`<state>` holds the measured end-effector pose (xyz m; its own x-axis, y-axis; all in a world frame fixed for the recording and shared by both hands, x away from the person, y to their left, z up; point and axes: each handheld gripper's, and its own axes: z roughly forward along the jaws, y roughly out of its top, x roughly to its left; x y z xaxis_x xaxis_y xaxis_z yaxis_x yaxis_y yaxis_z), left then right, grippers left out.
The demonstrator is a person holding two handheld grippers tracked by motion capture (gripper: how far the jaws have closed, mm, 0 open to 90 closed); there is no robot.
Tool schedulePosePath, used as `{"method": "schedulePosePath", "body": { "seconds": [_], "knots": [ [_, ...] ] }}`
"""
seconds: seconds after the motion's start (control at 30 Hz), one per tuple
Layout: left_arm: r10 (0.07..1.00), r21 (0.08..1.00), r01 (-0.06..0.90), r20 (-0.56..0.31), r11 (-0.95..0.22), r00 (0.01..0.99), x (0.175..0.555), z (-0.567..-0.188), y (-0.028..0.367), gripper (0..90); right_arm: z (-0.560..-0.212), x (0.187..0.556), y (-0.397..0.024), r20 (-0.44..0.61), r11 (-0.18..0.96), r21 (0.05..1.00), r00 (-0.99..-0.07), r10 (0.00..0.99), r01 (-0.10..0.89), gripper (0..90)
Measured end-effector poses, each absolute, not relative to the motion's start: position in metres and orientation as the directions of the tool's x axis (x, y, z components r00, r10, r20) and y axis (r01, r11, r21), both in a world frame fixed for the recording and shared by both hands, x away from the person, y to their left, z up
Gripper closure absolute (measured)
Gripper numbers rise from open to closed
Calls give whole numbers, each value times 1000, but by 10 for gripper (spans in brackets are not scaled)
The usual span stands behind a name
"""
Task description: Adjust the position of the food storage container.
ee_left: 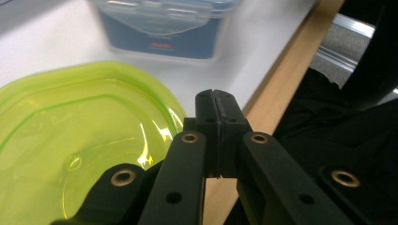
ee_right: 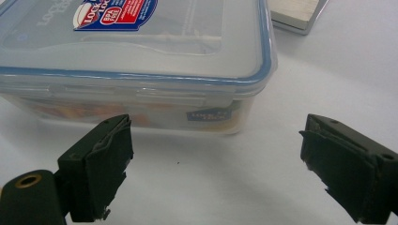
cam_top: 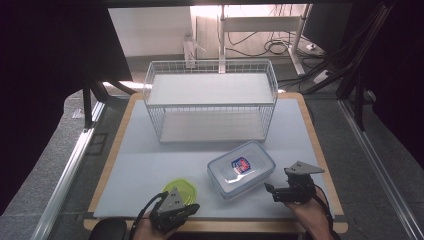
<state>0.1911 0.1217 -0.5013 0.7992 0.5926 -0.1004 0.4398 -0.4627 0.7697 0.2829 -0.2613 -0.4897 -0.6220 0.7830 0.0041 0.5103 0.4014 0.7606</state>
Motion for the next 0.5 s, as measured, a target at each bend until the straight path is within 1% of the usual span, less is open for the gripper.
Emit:
{"method": "schedulePosePath", "body": {
  "seconds": [0.5],
  "knots": [
    [673,756,508,-122,-413,729,212,-503,147,899,-491,283,-261,0,414,750,-626,780,515,111]
  ]
}}
